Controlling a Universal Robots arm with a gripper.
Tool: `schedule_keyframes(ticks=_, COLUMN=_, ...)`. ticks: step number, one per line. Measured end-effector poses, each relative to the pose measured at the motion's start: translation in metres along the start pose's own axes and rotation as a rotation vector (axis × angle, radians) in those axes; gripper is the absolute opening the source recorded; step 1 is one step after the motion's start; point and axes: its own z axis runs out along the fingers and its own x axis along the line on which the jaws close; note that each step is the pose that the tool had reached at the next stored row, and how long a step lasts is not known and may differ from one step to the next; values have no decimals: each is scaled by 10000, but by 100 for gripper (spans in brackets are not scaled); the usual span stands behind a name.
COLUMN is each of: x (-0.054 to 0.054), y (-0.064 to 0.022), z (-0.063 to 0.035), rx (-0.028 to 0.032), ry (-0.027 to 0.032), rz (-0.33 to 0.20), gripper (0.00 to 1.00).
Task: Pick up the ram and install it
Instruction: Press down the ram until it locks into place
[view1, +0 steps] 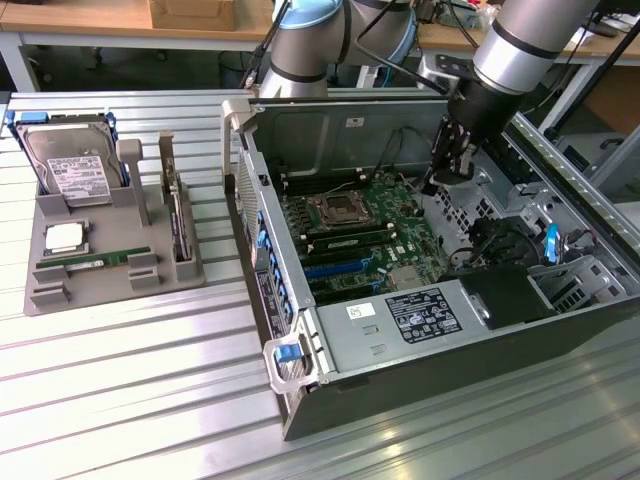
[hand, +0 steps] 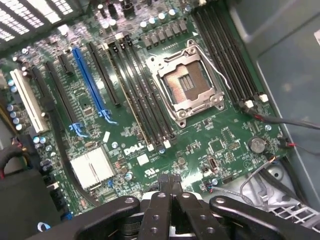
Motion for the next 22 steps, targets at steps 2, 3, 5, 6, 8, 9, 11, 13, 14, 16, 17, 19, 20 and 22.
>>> schedule_keyframes(ticks=2, x=0, y=0, z=0, rx=0, ry=-26, rz=323, gripper=11)
schedule_keyframes(ticks=3, x=0, y=0, z=0, rx=-1, ry=-36, rz=429, gripper=11)
schedule_keyframes(ticks=5, x=0, y=0, z=0, rx=-2, ry=-71, rz=862, gripper=11)
schedule_keyframes(ticks=6, x=0, y=0, z=0, rx=-2, ry=-97, rz=1172, gripper=11)
schedule_keyframes(ticks=8, x=0, y=0, z=0, rx=-2, ry=-113, rz=1368, gripper=11)
schedule_keyframes(ticks=9, x=0, y=0, z=0, rx=-2, ry=-128, rz=1558, gripper=11)
schedule_keyframes(ticks=11, x=0, y=0, z=1, rx=-3, ry=-165, rz=2000, gripper=11)
schedule_keyframes(ticks=13, x=0, y=0, z=1, rx=-4, ry=-196, rz=2376, gripper=11)
schedule_keyframes(ticks=14, x=0, y=0, z=1, rx=-4, ry=-209, rz=2538, gripper=11)
schedule_keyframes(ticks=16, x=0, y=0, z=1, rx=-4, ry=-231, rz=2792, gripper=11)
schedule_keyframes(ticks=17, x=0, y=0, z=1, rx=-3, ry=-236, rz=2864, gripper=11)
schedule_keyframes(ticks=19, x=0, y=0, z=1, rx=-3, ry=-274, rz=3360, gripper=11)
schedule_keyframes(ticks=20, x=0, y=0, z=1, rx=-3, ry=-294, rz=3607, gripper=11)
schedule_keyframes(ticks=22, x=0, y=0, z=1, rx=-3, ry=-331, rz=4062, gripper=11)
